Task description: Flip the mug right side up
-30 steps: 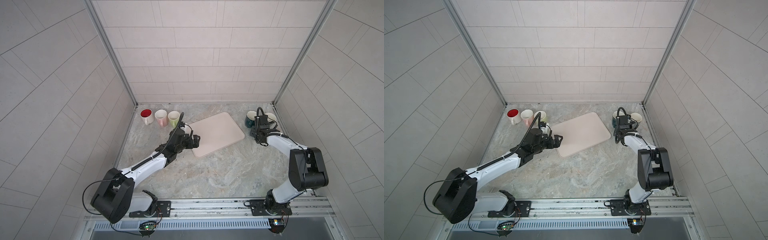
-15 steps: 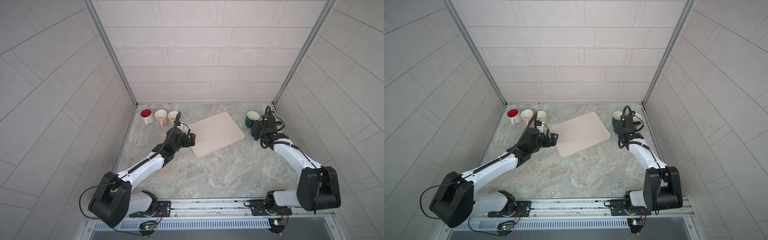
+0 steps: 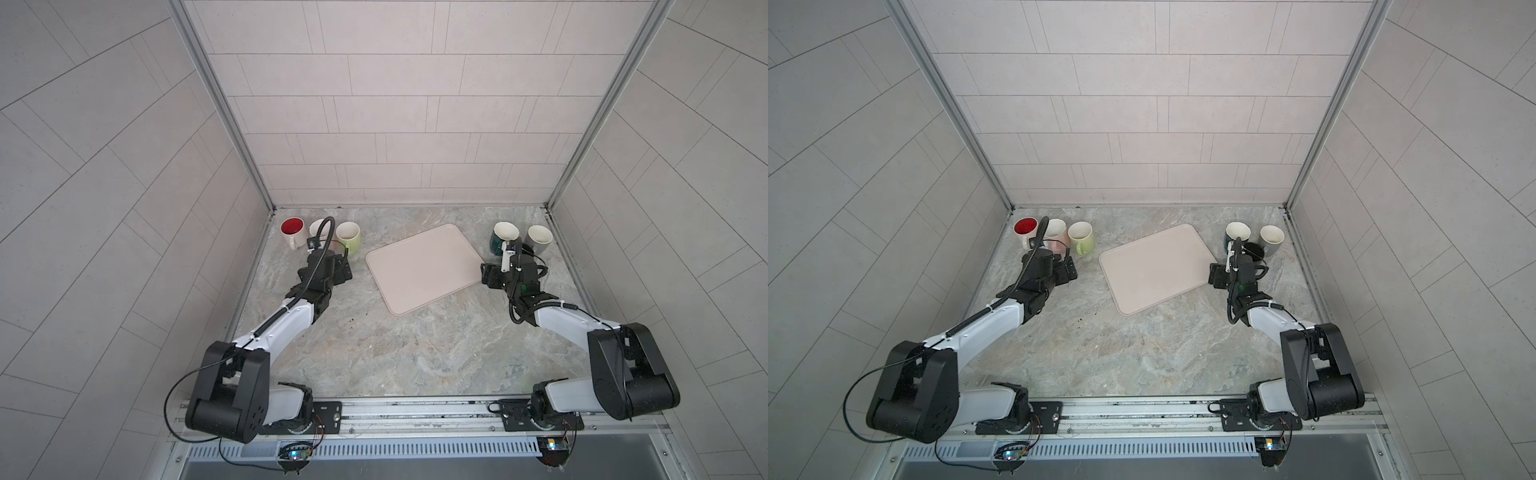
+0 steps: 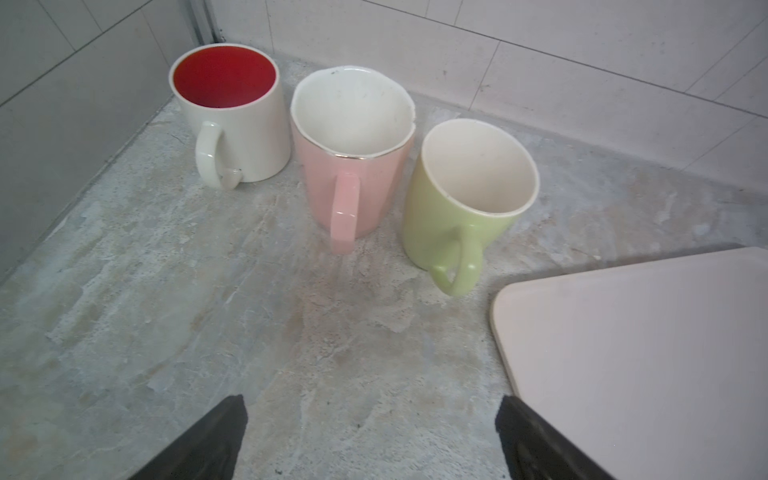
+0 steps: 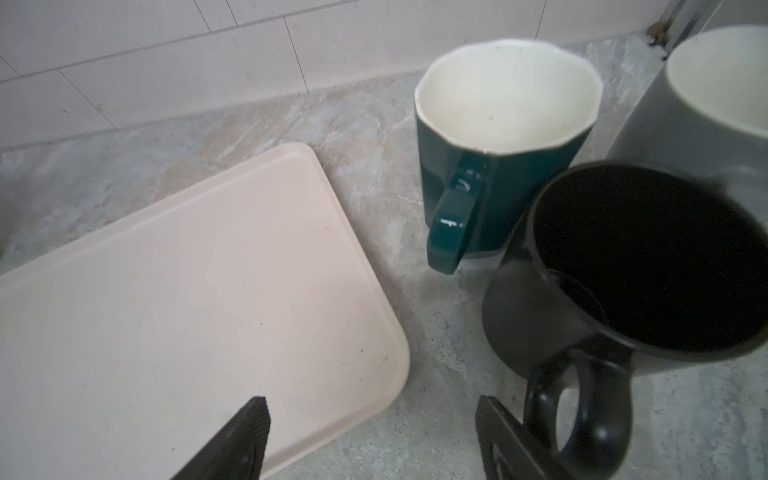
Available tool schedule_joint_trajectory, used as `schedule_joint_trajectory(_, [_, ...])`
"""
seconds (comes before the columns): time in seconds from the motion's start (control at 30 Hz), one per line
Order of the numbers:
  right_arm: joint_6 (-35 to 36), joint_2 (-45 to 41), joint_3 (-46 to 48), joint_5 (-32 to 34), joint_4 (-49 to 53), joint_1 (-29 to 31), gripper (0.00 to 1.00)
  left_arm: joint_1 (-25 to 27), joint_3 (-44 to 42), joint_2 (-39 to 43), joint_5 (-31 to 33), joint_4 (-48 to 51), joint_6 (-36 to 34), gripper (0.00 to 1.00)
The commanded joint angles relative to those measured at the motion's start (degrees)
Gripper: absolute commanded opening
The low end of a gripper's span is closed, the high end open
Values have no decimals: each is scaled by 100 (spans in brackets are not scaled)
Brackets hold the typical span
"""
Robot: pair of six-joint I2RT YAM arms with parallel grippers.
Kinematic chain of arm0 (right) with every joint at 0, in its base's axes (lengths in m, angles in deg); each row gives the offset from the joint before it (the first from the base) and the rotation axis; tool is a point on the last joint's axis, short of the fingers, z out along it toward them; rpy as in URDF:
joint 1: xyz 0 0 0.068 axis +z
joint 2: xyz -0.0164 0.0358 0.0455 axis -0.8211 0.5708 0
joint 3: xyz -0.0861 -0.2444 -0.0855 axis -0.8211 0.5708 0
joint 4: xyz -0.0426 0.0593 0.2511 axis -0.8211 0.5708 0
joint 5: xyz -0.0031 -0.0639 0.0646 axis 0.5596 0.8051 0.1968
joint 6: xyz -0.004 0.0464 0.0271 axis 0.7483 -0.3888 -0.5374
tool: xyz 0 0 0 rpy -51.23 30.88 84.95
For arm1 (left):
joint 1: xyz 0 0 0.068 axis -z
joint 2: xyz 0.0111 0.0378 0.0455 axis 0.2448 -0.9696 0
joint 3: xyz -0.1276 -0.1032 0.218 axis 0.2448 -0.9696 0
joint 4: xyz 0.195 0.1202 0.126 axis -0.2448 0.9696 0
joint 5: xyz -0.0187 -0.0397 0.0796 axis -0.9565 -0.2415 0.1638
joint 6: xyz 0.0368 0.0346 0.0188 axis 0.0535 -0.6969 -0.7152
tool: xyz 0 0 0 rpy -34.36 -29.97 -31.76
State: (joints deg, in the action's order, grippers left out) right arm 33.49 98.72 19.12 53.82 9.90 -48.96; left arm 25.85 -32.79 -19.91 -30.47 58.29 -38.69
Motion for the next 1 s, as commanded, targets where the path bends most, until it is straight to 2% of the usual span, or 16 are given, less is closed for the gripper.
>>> schedule_joint_trajectory(0.0, [413,-127,58,149,-840,-73,79,-95,-50,-34,473,-180,-366,100])
schedule_joint_trajectory(0.13, [788,-131,115,793,-1001,-165,79,-194,-13,-55,788,-201,-761,100])
schedule_joint_trajectory(0.2, [764,-65,173,1089,-1183,-313,80,-267,-102,-68,795,-408,-957,100])
schedule_joint_trajectory(0.23, [700,-73,164,996,-1173,-414,80,-305,-164,-88,792,-554,-1058,100])
schedule_joint_trajectory(0.3, [1102,-71,264,1168,-1422,-458,80,-443,-246,-219,773,-808,-1202,100])
schedule_joint_trajectory(0.37, [1080,-114,265,1555,-1296,-499,80,-595,-256,-380,781,-888,-1190,100])
schedule_joint_trajectory(0.6, [1156,-317,554,1478,-1405,-554,80,-1212,-350,-1165,91,-1556,-832,100])
schedule_joint_trajectory(0.73, [1313,-249,674,1510,-1508,-539,80,-1452,-34,-1307,-260,-1061,-753,100])
schedule_joint_trajectory(0.97, [1210,258,992,1745,-2345,-547,79,-1628,-405,-1267,-572,-1971,-1043,100])
